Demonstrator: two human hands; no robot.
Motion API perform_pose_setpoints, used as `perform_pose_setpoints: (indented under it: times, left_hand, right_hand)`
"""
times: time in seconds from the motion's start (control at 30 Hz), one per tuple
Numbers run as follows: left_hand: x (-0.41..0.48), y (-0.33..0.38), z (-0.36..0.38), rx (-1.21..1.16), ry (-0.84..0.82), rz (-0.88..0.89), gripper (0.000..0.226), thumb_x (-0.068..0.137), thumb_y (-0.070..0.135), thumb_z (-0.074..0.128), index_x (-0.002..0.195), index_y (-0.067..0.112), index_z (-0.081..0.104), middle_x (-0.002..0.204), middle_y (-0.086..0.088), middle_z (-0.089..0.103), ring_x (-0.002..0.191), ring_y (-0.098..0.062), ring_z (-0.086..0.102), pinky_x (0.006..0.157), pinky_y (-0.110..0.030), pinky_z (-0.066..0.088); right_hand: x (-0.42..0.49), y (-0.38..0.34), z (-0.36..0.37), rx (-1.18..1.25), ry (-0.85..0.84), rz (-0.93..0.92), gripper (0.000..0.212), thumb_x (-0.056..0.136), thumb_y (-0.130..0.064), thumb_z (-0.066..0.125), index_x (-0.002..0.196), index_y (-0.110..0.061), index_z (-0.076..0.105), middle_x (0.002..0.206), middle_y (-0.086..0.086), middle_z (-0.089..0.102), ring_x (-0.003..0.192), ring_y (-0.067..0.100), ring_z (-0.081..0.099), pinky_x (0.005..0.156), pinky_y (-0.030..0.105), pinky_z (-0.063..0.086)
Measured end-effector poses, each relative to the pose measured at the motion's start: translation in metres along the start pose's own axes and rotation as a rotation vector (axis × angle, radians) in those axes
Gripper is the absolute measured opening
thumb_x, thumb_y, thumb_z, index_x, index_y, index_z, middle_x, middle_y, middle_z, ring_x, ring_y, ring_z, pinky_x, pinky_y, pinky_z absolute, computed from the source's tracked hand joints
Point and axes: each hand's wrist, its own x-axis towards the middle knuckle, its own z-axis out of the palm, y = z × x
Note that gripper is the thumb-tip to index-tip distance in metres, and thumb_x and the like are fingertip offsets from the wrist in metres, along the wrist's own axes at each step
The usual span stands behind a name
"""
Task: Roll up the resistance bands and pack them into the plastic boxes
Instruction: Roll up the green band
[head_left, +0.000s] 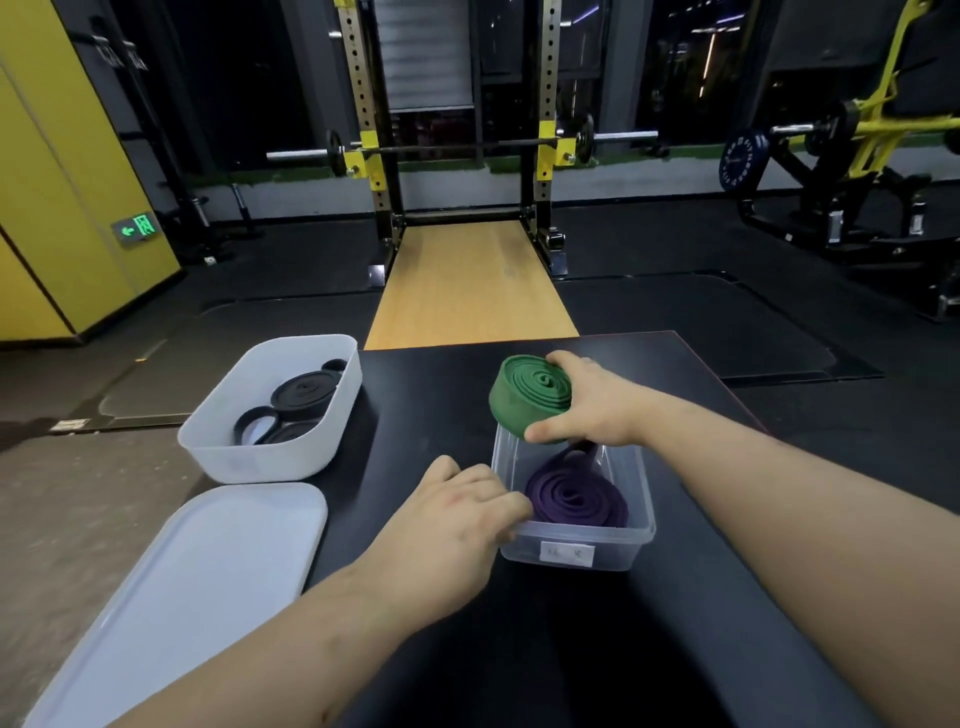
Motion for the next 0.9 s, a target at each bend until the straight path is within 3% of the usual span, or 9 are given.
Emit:
perform_pose_setpoints:
  times: [0.17, 0.33, 0.63, 0.73, 0.8, 0.9]
  left_hand:
    - [-0.034, 0.022, -0.015, 0.011, -0.026, 0.020, 0.032, 0.077, 0.004, 0.070, 0.093, 0.030, 0.062, 0.079, 0.017, 0.058, 0.083, -0.007, 0.049, 0.074, -0.026, 0.022]
    - [-0.060, 0.046, -0.025, 0.042, -0.027, 0.031, 0.029, 0.077, 0.007, 0.068, 0.095, 0.029, 0.063, 0.080, 0.016, 0.060, 0.083, -0.009, 0.049, 0.072, -0.028, 0.026]
    - [-0.099, 0.088, -0.045, 0.073, -0.023, 0.041, 0.016, 0.081, 0.015, 0.066, 0.089, 0.028, 0.063, 0.076, 0.014, 0.060, 0.079, -0.011, 0.048, 0.071, -0.029, 0.028]
    - [-0.101, 0.101, -0.055, 0.087, -0.076, 0.000, 0.002, 0.085, 0.029, 0.060, 0.084, 0.027, 0.060, 0.071, 0.012, 0.058, 0.077, -0.011, 0.047, 0.076, -0.030, 0.034]
    - [-0.092, 0.109, -0.059, 0.134, -0.171, -0.085, 0.026, 0.093, 0.048, 0.048, 0.084, 0.026, 0.059, 0.074, 0.010, 0.059, 0.078, -0.013, 0.049, 0.084, -0.034, 0.037]
    - [-0.066, 0.119, -0.056, 0.180, -0.300, -0.213, 0.054, 0.099, 0.063, 0.027, 0.095, 0.023, 0.063, 0.094, 0.002, 0.066, 0.094, -0.020, 0.057, 0.097, -0.038, 0.037]
  right_hand:
    - [-0.037, -0.013, 0.013, -0.035, -0.014, -0.036, 0.125, 0.067, -0.060, 0.089, 0.162, -0.026, 0.014, 0.156, 0.005, 0.033, 0.136, 0.024, 0.044, 0.102, 0.031, 0.041]
    - [-0.072, -0.029, 0.028, -0.029, -0.019, -0.066, 0.121, 0.069, -0.056, 0.089, 0.161, -0.027, 0.015, 0.151, 0.002, 0.035, 0.121, 0.022, 0.049, 0.094, 0.037, 0.055]
    - [-0.117, -0.039, 0.050, -0.025, -0.027, -0.127, 0.121, 0.068, -0.059, 0.088, 0.161, -0.027, 0.017, 0.151, 0.001, 0.035, 0.123, 0.017, 0.045, 0.098, 0.029, 0.043]
    - [-0.127, -0.042, 0.055, -0.013, -0.030, -0.129, 0.121, 0.067, -0.059, 0.088, 0.160, -0.029, 0.018, 0.147, 0.000, 0.035, 0.121, 0.018, 0.050, 0.089, 0.030, 0.051]
    - [-0.130, -0.043, 0.057, 0.001, -0.024, -0.129, 0.121, 0.066, -0.060, 0.088, 0.160, -0.030, 0.018, 0.148, 0.000, 0.035, 0.122, 0.020, 0.051, 0.087, 0.030, 0.053]
    - [-0.131, -0.043, 0.058, -0.015, -0.003, -0.137, 0.119, 0.068, -0.059, 0.087, 0.160, -0.029, 0.018, 0.152, 0.000, 0.033, 0.131, 0.020, 0.045, 0.100, 0.029, 0.042]
